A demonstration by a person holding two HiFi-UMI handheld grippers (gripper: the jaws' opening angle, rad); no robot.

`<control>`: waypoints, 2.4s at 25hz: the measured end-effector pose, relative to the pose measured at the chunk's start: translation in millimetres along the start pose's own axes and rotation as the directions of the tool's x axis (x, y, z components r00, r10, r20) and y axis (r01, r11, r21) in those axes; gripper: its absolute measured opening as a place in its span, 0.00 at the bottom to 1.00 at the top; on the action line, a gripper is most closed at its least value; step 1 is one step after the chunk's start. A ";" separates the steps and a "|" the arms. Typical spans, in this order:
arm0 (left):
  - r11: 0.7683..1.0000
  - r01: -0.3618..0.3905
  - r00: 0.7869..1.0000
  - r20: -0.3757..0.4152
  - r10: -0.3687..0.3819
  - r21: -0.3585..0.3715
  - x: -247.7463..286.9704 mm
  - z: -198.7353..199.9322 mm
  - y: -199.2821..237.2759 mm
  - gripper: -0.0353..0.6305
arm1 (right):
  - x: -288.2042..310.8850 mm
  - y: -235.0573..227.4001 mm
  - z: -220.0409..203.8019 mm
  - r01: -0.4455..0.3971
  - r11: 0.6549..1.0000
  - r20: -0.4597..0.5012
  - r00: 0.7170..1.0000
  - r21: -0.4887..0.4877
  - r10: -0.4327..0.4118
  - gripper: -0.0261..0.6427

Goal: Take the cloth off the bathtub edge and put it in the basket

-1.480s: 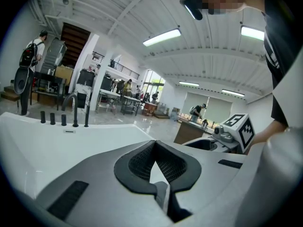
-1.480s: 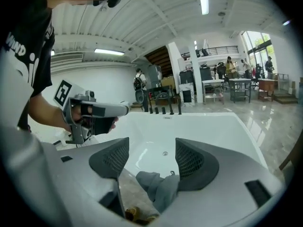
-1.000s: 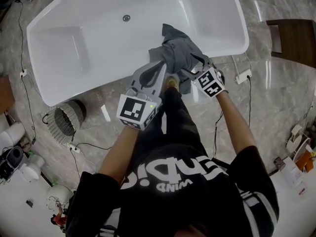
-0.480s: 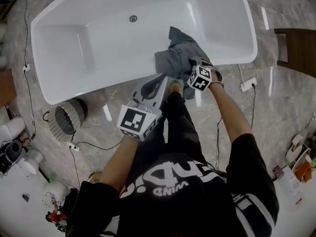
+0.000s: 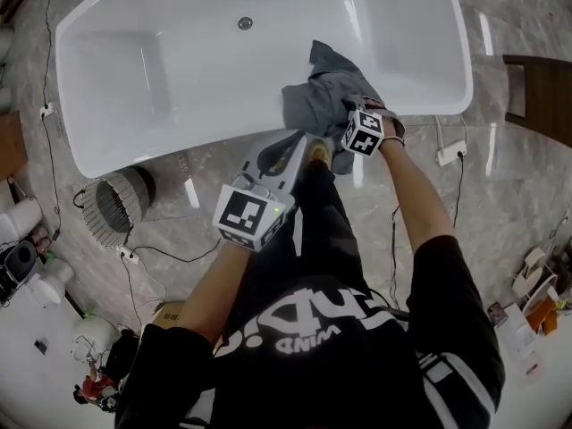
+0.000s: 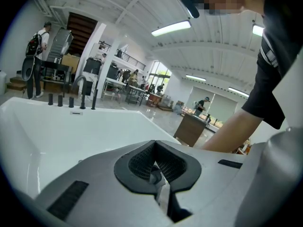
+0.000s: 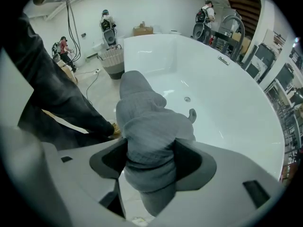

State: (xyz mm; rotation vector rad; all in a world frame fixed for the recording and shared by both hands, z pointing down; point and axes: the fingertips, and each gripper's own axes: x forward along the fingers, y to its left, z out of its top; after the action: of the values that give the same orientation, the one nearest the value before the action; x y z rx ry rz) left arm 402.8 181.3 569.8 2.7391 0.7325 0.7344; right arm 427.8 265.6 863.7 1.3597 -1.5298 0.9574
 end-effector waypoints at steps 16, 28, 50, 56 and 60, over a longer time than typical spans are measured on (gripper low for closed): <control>0.999 -0.004 1.000 0.015 0.003 0.032 -11.2 12.6 -5.0 0.07 | -32.6 6.2 10.7 0.015 1.000 0.029 0.999 0.008 -0.016 0.15; 0.999 -0.019 0.999 0.039 0.018 0.039 -31.2 29.1 -3.9 0.07 | -90.3 3.2 22.8 0.070 0.986 0.076 0.994 0.153 -0.083 0.12; 0.991 -0.065 0.976 0.216 0.038 0.118 -139.2 127.4 -57.0 0.07 | -480.0 -19.4 176.6 0.336 0.818 0.496 0.667 0.467 -0.557 0.12; 0.984 -0.132 0.962 0.256 0.097 0.121 -157.1 133.0 -59.5 0.07 | -515.2 -15.6 211.6 0.310 0.850 0.605 0.602 0.425 -0.522 0.12; 0.975 -0.202 0.946 0.276 0.171 0.089 -167.9 135.3 -52.0 0.07 | -515.8 -18.5 239.5 0.285 0.889 0.656 0.602 0.357 -0.456 0.12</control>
State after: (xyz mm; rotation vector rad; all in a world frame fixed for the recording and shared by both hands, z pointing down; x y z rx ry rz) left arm 325.1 129.2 368.6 2.9625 0.4753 0.3516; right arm 443.2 214.9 297.2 2.3122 -1.5933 0.2948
